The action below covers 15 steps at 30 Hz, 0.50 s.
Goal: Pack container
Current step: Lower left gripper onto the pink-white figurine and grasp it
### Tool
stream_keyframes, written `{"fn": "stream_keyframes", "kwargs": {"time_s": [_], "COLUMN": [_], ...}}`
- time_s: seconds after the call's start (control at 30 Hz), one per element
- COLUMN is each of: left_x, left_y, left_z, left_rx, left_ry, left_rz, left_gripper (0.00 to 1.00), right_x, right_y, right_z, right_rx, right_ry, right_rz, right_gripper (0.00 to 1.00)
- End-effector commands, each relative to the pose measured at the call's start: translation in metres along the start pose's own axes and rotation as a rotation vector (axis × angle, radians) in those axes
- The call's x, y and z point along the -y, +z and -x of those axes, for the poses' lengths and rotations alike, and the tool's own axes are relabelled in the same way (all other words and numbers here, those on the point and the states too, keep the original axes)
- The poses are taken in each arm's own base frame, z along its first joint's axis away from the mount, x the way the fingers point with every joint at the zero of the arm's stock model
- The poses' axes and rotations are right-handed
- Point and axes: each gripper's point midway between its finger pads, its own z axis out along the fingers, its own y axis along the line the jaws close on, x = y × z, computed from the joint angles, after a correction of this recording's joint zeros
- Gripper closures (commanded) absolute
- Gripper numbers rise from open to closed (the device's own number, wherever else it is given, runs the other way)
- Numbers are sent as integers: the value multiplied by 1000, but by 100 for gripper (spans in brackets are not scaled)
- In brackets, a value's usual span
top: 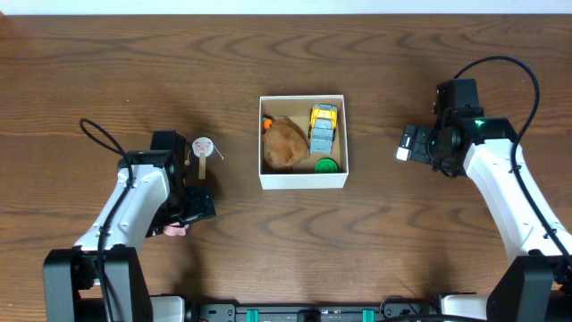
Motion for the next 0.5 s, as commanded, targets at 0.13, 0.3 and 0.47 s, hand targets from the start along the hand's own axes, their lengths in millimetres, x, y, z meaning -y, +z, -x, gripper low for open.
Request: {"fn": "stream_keyframes", "kwargs": {"time_s": [0.13, 0.3, 0.47], "left_x": [1, 2, 1], "left_y": [-3, 3, 18], "left_z": [11, 13, 7], "left_rx": [41, 36, -1], "left_ry": [-6, -6, -5], "left_rz": [-6, -4, 8], "left_gripper": [0, 6, 12], "right_x": [3, 4, 4], "right_y": [1, 1, 1], "right_z": [-1, -1, -3], "right_rx": [-5, -8, -15], "right_ry": [0, 0, 0], "right_rz": [-9, -10, -12], "right_gripper": [1, 1, 1]}}
